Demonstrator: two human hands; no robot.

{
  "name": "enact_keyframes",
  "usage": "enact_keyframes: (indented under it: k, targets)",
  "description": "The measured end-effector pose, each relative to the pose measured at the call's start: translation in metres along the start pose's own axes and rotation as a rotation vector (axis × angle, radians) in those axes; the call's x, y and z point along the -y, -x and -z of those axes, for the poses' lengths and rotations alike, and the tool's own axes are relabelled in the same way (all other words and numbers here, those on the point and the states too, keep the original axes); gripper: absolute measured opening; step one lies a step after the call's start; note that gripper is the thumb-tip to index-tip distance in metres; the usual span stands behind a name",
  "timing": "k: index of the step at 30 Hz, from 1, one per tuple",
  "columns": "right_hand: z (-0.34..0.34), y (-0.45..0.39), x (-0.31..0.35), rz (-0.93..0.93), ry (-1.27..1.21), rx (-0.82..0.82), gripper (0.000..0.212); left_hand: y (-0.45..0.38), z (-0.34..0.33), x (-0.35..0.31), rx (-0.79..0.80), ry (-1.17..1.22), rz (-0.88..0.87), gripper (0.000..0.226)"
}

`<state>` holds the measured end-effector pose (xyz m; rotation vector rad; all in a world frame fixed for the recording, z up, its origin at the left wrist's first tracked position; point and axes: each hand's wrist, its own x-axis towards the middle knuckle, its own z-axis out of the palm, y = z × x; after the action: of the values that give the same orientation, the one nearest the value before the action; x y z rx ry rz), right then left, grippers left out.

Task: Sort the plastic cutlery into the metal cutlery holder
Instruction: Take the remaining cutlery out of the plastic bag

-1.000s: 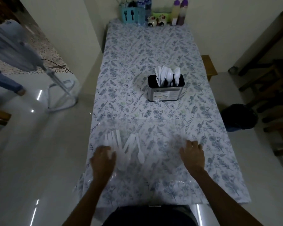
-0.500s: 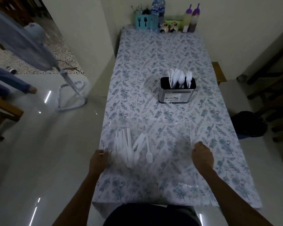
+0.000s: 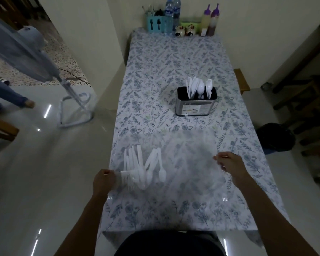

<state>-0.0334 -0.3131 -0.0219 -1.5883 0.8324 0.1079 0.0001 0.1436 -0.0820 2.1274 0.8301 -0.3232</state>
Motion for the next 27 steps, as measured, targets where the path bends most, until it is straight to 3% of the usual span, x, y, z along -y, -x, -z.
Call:
enact_keyframes:
  k: [3, 6, 11, 14, 21, 27]
  targets:
    - [0.009, 0.002, 0.003, 0.019, -0.084, 0.071, 0.027, 0.006, 0.001, -0.008, -0.034, -0.025, -0.061, 0.011]
    - [0.010, -0.002, -0.009, 0.137, 0.116, 0.120, 0.043, 0.006, -0.002, -0.009, 0.001, 0.023, -0.078, 0.013]
    - [-0.001, -0.005, -0.018, 0.250, 0.536, 0.149, 0.028, -0.001, 0.000, -0.009, 0.145, 0.155, 0.000, 0.028]
    - [-0.010, -0.004, -0.018, 0.303, 0.742, 0.181, 0.040, -0.004, 0.002, -0.011, 0.220, 0.241, 0.045, 0.022]
    - [-0.014, -0.009, -0.023, 0.441, 0.904, 0.126, 0.013, -0.003, -0.006, -0.010, 0.128, 0.145, -0.032, 0.019]
    - [-0.006, -0.018, -0.046, 0.305, 1.006, 0.339, 0.071, -0.006, -0.008, -0.004, 0.101, 0.085, -0.024, 0.011]
